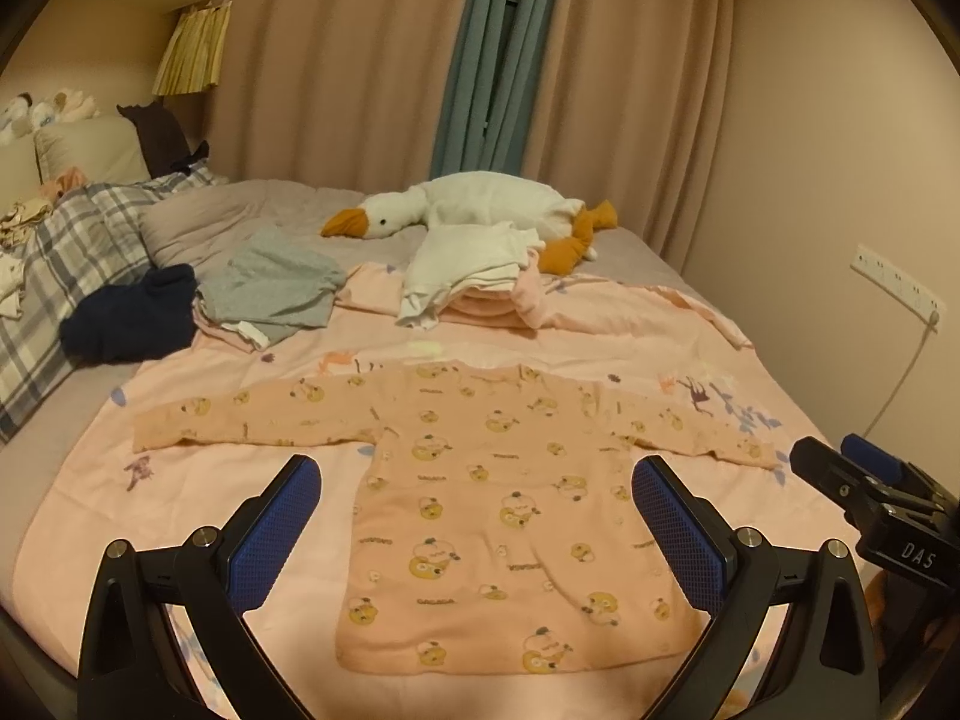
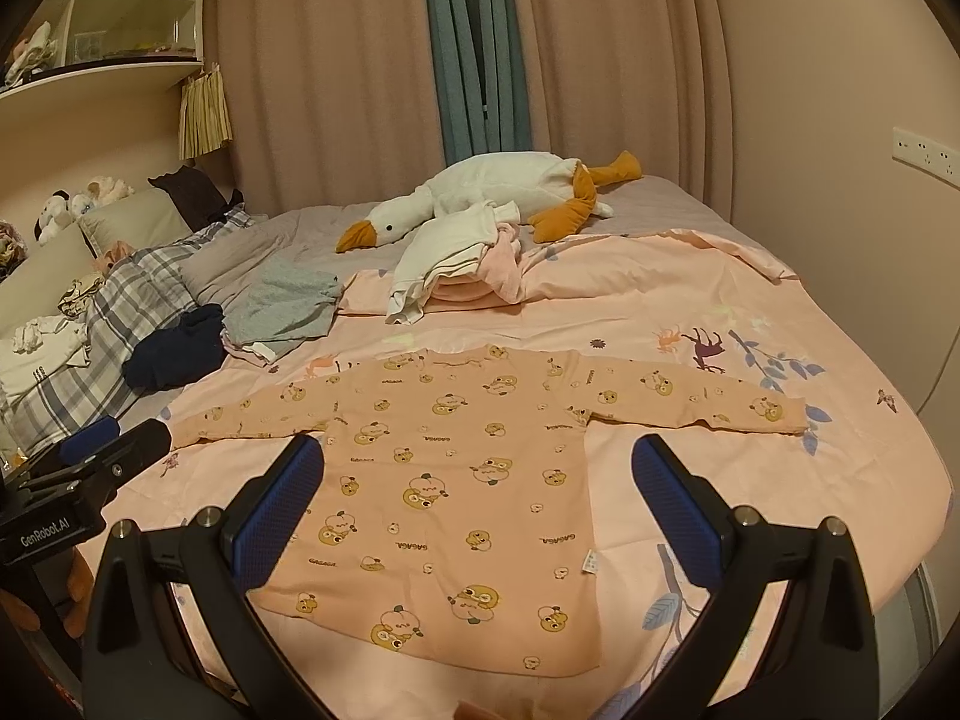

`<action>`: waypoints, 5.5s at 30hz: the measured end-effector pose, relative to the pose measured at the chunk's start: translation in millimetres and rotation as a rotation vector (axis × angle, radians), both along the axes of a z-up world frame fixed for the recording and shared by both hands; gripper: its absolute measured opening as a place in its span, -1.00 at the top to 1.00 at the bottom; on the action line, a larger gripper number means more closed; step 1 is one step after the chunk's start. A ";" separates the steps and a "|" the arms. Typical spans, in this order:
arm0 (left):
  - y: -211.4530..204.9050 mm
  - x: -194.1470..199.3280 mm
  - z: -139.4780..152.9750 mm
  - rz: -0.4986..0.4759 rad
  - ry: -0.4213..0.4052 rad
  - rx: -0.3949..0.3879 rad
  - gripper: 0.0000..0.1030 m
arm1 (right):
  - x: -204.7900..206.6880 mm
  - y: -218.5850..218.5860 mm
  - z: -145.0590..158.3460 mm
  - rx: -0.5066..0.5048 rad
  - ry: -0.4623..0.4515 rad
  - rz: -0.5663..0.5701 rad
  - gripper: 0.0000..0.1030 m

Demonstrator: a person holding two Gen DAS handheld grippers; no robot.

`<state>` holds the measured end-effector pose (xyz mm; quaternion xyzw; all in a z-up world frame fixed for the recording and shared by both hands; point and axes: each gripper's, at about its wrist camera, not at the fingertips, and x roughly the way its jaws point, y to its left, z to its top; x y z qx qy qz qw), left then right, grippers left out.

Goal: Fold small clothes

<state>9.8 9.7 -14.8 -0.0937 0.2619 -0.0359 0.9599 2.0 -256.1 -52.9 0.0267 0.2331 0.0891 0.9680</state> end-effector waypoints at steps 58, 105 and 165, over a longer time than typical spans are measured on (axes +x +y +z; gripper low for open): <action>77.4 228.4 -226.6 0.011 0.439 -0.449 0.58 | 210.3 -359.9 -213.8 1.010 0.266 -0.617 -0.79; 95.2 239.8 -247.9 -0.019 0.319 -0.573 0.76 | 353.6 195.1 -96.4 0.111 0.347 0.301 0.75; 153.7 201.9 -223.5 0.159 0.393 -0.424 0.39 | 336.5 -56.7 -207.0 0.141 0.519 -0.201 0.87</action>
